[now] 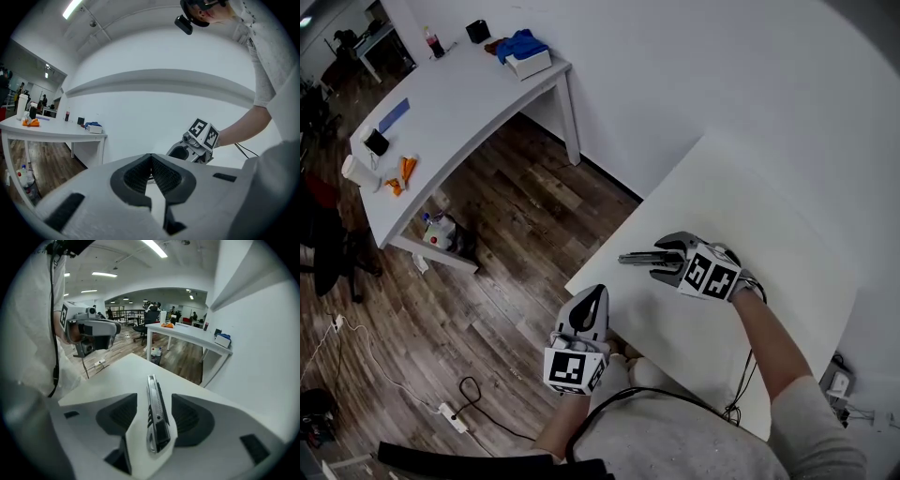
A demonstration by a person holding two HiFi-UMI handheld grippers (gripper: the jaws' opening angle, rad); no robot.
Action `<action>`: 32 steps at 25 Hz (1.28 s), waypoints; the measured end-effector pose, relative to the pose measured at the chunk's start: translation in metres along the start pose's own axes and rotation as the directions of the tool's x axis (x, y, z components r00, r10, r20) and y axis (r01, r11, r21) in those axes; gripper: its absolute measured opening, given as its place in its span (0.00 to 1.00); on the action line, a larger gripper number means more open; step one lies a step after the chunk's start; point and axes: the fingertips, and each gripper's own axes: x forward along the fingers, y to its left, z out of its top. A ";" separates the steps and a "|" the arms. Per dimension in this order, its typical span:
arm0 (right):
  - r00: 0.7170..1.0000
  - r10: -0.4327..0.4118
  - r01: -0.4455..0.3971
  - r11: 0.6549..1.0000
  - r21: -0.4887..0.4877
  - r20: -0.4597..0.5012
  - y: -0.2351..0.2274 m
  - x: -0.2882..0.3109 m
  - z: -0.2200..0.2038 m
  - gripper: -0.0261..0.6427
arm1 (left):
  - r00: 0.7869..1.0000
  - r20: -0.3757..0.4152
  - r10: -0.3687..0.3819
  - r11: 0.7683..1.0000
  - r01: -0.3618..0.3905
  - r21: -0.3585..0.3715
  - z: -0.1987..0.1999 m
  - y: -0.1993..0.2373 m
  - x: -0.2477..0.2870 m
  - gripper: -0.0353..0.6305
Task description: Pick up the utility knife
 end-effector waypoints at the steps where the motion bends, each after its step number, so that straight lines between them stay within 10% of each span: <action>1: 1.000 0.014 -0.014 1.000 -0.012 -0.007 0.000 0.005 0.000 0.35 | 1.000 0.003 0.007 1.000 -0.007 0.001 -0.001 0.002 -0.001 0.06; 20: 0.982 0.159 -0.156 0.987 0.046 -0.098 -0.003 0.040 -0.023 0.35 | 0.997 0.070 0.009 0.999 -0.011 0.037 -0.018 0.007 0.018 0.06; 32: 0.963 0.179 -0.205 0.972 -0.113 -0.201 0.010 0.038 -0.013 0.24 | 0.997 0.082 0.005 1.000 -0.006 0.016 -0.025 0.000 0.026 0.06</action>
